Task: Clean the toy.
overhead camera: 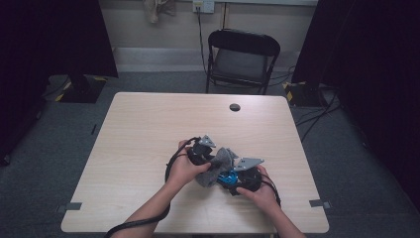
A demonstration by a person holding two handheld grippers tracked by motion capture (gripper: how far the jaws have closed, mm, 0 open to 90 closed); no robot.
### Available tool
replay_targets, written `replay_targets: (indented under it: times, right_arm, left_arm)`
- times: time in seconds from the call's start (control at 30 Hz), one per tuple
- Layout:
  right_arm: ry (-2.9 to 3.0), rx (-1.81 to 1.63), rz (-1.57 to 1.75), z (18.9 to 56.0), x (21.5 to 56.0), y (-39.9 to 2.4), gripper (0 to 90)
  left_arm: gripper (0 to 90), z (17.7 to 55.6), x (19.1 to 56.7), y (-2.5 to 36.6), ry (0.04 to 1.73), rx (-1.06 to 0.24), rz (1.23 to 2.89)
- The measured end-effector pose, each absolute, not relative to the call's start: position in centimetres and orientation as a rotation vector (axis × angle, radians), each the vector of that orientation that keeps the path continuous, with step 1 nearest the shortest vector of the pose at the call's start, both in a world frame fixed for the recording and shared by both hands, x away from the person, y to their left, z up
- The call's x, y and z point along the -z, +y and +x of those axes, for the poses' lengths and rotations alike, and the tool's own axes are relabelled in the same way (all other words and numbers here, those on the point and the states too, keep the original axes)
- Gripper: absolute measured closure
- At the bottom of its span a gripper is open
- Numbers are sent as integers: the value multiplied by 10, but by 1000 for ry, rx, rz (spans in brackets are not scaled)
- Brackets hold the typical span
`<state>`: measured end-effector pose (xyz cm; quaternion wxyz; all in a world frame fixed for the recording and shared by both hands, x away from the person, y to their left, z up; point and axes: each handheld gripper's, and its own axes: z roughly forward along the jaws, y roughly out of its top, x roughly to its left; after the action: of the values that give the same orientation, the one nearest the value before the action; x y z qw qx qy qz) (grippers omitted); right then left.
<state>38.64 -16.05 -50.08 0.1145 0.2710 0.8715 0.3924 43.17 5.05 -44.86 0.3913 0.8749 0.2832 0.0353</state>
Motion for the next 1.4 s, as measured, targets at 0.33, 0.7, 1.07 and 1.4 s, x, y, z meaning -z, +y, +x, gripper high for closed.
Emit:
replay_targets:
  times: [0.33, 0.7, 1.07, 1.4]
  right_arm:
    - [2555, -1151, 795, 386, 501, -160, 258]
    - [2555, -1151, 795, 386, 501, -160, 258]
    - [2555, -1151, 794, 386, 501, -160, 258]
    - [2555, -1151, 794, 386, 501, -160, 258]
  left_arm:
    - [699, 443, 447, 69, 785, -134, 2216]
    - [699, 449, 448, 77, 813, -142, 2213]
    - [699, 451, 447, 82, 834, -173, 2215]
    - [700, 455, 445, 93, 883, -156, 2177]
